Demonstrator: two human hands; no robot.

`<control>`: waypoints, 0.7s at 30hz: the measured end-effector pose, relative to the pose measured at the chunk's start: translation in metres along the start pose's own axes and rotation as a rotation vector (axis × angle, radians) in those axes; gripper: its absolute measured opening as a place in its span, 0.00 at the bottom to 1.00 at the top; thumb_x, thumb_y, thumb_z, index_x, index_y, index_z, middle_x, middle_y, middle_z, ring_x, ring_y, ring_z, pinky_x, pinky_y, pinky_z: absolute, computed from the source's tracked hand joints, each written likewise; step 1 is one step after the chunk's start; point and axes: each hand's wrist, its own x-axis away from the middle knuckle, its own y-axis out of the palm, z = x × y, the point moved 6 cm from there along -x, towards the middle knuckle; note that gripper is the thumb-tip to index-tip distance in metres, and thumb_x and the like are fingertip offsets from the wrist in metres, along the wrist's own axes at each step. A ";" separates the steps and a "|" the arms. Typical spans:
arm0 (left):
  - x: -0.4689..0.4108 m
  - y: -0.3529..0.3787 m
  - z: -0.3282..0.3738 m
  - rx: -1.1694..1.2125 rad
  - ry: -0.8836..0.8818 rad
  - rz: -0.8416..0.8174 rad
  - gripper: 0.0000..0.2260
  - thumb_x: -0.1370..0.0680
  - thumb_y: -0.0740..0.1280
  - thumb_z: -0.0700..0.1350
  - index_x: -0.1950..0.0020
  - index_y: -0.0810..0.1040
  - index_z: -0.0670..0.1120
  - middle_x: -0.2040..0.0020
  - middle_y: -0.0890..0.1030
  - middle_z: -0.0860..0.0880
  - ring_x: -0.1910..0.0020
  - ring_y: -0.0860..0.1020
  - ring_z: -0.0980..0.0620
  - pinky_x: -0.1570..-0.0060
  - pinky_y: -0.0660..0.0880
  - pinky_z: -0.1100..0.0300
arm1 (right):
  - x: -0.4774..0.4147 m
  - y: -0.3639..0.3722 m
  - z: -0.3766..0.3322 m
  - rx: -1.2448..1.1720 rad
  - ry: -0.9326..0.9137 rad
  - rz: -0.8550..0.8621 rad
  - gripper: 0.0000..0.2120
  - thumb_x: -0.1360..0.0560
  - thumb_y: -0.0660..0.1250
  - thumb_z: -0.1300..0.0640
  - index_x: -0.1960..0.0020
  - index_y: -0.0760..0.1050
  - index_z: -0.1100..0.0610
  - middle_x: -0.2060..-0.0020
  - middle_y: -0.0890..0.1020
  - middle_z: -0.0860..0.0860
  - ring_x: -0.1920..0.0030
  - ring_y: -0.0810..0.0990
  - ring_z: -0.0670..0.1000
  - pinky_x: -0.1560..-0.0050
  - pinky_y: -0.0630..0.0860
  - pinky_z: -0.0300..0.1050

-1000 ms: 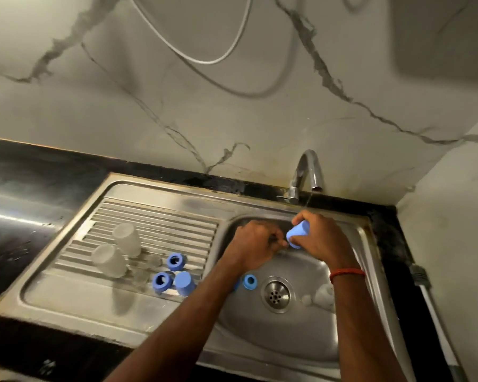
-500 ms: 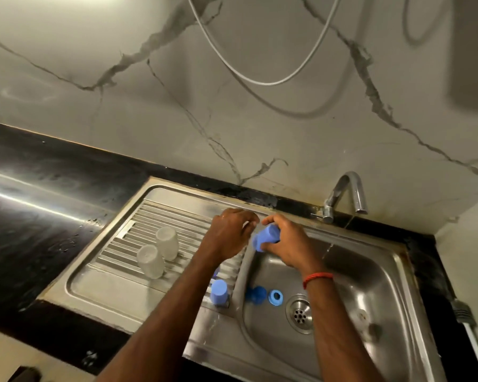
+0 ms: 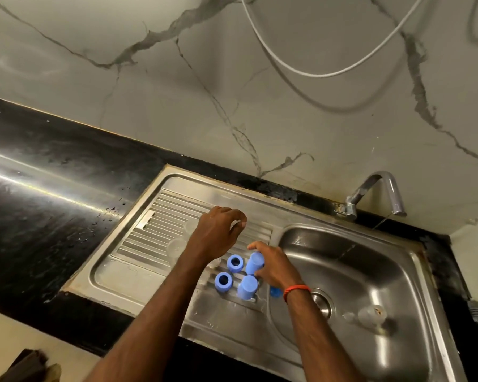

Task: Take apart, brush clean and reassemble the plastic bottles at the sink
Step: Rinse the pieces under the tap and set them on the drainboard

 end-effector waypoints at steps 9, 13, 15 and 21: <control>0.000 -0.005 -0.011 0.016 0.054 -0.033 0.10 0.17 0.64 0.50 0.40 0.81 0.51 0.42 0.83 0.50 0.42 0.78 0.48 0.44 0.75 0.49 | -0.002 0.009 0.001 0.006 0.018 0.022 0.32 0.32 0.74 0.64 0.31 0.70 0.46 0.35 0.77 0.50 0.37 0.76 0.51 0.41 0.75 0.45; -0.004 -0.004 -0.008 0.019 0.070 -0.060 0.11 0.17 0.64 0.51 0.38 0.81 0.50 0.39 0.82 0.50 0.40 0.76 0.48 0.42 0.73 0.52 | 0.002 0.006 0.006 0.022 0.053 0.039 0.36 0.29 0.73 0.64 0.27 0.65 0.44 0.36 0.78 0.50 0.37 0.77 0.52 0.39 0.75 0.48; -0.006 -0.004 -0.005 0.023 0.078 -0.068 0.11 0.17 0.64 0.51 0.37 0.80 0.50 0.38 0.82 0.50 0.38 0.76 0.49 0.41 0.72 0.53 | 0.004 0.001 0.009 0.013 0.075 0.064 0.36 0.29 0.73 0.64 0.26 0.64 0.44 0.41 0.80 0.51 0.39 0.79 0.53 0.39 0.77 0.52; -0.012 -0.001 0.014 0.032 0.124 -0.089 0.13 0.17 0.64 0.51 0.35 0.79 0.51 0.37 0.81 0.49 0.36 0.74 0.48 0.40 0.71 0.52 | 0.010 -0.019 0.013 0.063 0.082 0.105 0.36 0.29 0.73 0.64 0.25 0.64 0.47 0.37 0.79 0.54 0.39 0.79 0.55 0.38 0.76 0.50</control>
